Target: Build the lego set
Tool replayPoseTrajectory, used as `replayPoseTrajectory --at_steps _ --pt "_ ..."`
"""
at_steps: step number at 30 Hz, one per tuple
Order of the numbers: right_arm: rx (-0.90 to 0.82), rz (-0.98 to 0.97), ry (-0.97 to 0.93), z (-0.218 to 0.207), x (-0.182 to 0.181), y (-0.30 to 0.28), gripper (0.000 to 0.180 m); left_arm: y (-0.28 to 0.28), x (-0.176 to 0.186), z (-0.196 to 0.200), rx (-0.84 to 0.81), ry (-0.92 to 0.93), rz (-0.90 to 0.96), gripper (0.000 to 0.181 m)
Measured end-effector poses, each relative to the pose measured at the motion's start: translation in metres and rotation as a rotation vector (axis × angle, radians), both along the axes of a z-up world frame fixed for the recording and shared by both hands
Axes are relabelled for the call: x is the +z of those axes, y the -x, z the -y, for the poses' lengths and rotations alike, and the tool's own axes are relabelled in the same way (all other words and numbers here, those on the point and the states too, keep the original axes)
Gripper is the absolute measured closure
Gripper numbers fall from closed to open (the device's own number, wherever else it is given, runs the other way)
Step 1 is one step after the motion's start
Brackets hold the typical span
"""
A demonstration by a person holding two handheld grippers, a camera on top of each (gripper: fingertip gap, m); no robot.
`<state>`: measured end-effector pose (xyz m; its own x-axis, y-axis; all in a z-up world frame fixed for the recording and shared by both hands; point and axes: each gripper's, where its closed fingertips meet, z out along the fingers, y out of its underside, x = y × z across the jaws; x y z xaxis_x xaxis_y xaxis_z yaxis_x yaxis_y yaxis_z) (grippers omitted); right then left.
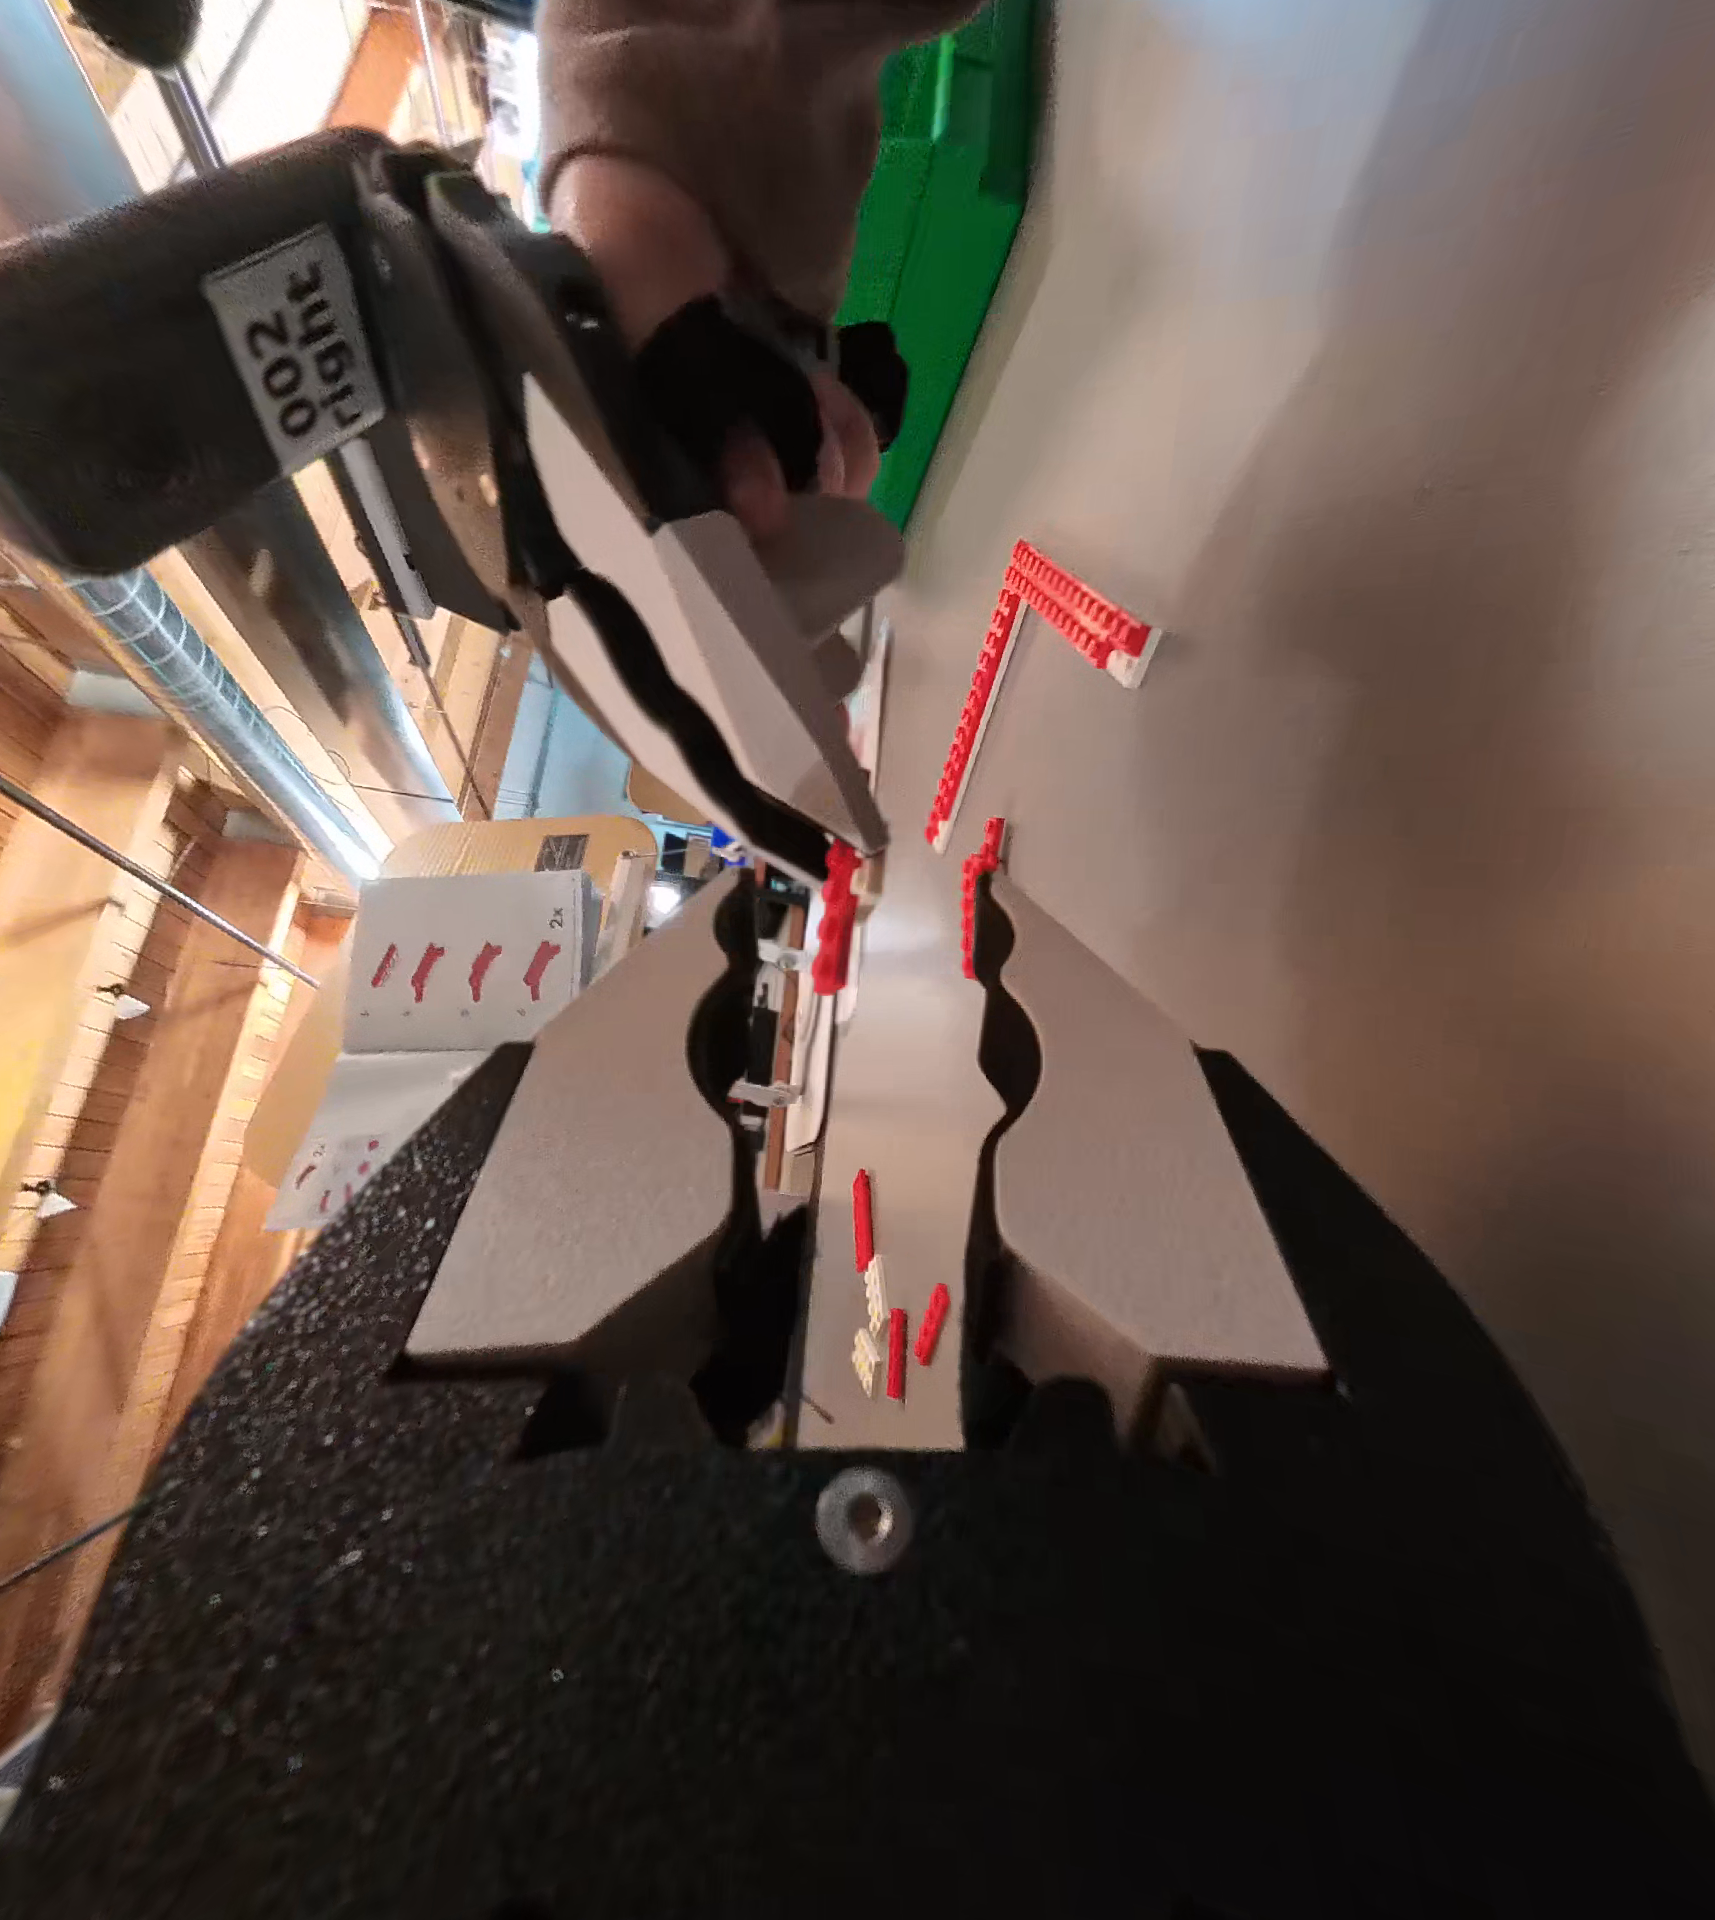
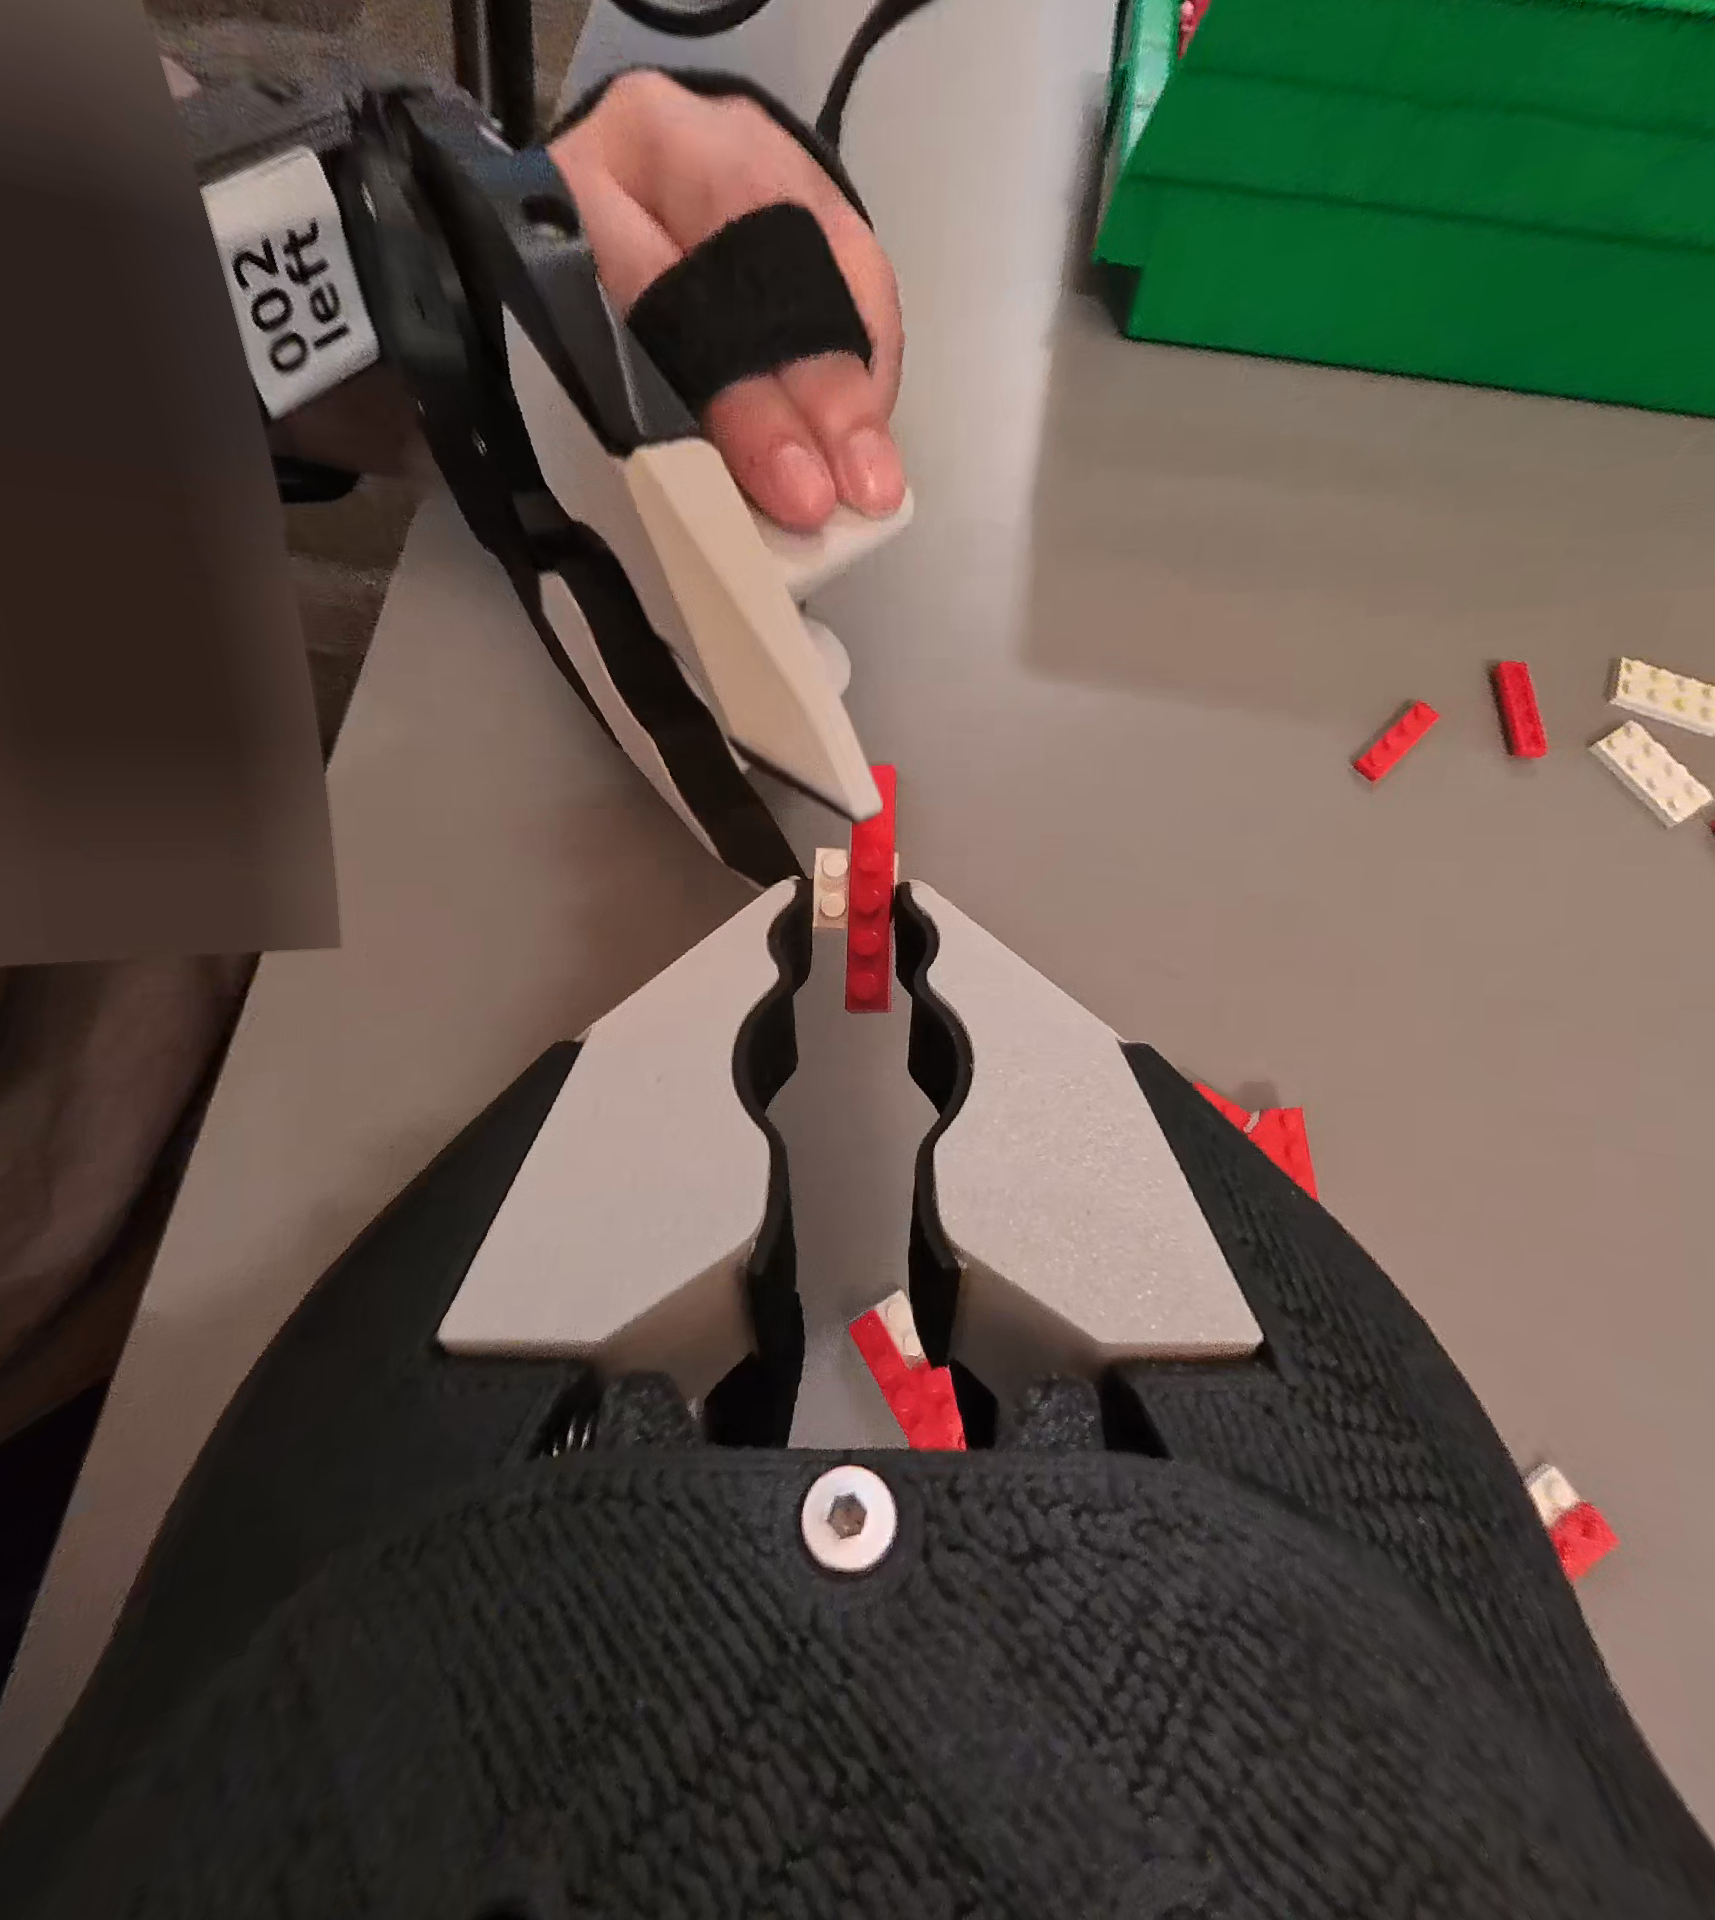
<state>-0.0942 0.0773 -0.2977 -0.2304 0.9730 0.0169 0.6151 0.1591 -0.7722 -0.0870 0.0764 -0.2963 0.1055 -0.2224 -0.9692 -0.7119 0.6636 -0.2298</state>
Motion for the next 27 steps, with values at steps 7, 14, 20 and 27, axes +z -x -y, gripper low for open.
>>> replayPoseTrajectory --at_steps 7,14,20,27 --pt "0.034 0.007 0.007 0.005 0.006 0.003 0.166 -0.001 -0.002 -0.003 0.021 -0.054 -0.032 0.154" --pt "0.045 0.013 0.016 0.008 0.004 0.003 0.166 0.003 0.004 -0.007 0.052 -0.113 -0.033 0.173" --pt "0.010 0.018 0.003 0.004 0.000 0.004 0.167 0.004 0.000 -0.013 0.116 -0.134 -0.090 0.174" --pt "-0.069 -0.034 -0.068 -0.006 0.005 0.006 0.166 0.007 0.008 -0.022 0.197 -0.120 -0.049 0.174"
